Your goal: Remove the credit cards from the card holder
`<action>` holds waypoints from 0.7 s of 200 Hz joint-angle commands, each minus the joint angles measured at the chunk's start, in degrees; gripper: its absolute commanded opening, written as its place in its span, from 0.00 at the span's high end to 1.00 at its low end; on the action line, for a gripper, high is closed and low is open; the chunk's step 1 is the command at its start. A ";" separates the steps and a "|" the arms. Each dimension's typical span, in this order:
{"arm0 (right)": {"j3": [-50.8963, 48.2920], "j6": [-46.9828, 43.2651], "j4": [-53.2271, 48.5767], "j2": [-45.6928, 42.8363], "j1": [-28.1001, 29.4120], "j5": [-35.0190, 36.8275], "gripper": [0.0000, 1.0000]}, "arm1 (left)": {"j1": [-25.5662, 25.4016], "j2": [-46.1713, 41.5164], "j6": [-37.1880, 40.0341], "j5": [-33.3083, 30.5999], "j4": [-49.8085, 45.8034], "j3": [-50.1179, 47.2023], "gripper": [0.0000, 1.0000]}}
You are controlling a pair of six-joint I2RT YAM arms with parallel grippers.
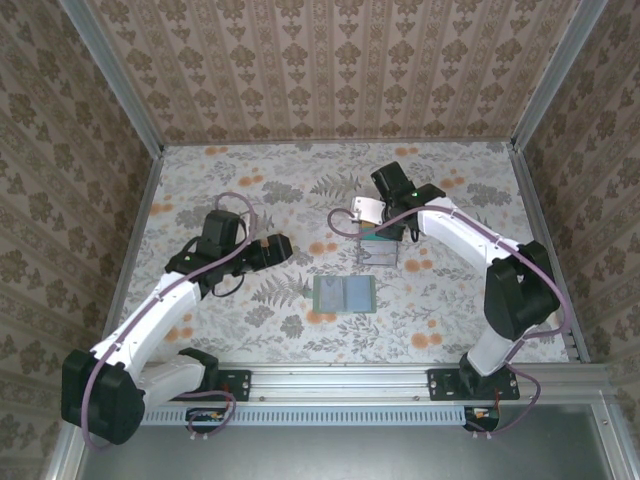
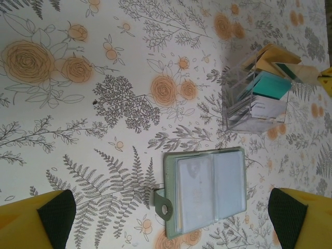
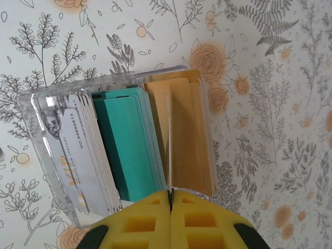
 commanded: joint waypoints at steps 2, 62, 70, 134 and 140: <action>-0.62 -0.99 1.35 2.38 0.43 1.23 1.00 | 0.76 -1.84 -0.06 1.10 0.17 -0.55 0.01; 0.72 -0.64 2.17 4.76 0.41 1.49 1.00 | 1.50 -2.26 -0.13 1.45 0.19 -0.88 0.01; 0.59 -0.59 2.64 4.87 0.41 1.71 1.00 | 1.57 -2.21 -0.14 1.45 0.17 -0.88 0.01; 1.52 1.18 9.09 6.54 0.24 9.10 0.71 | 2.24 -2.11 -0.23 2.15 0.85 -1.32 0.01; 1.60 1.25 9.61 6.80 0.24 9.76 0.69 | 2.27 -2.02 -0.31 2.23 0.90 -1.42 0.01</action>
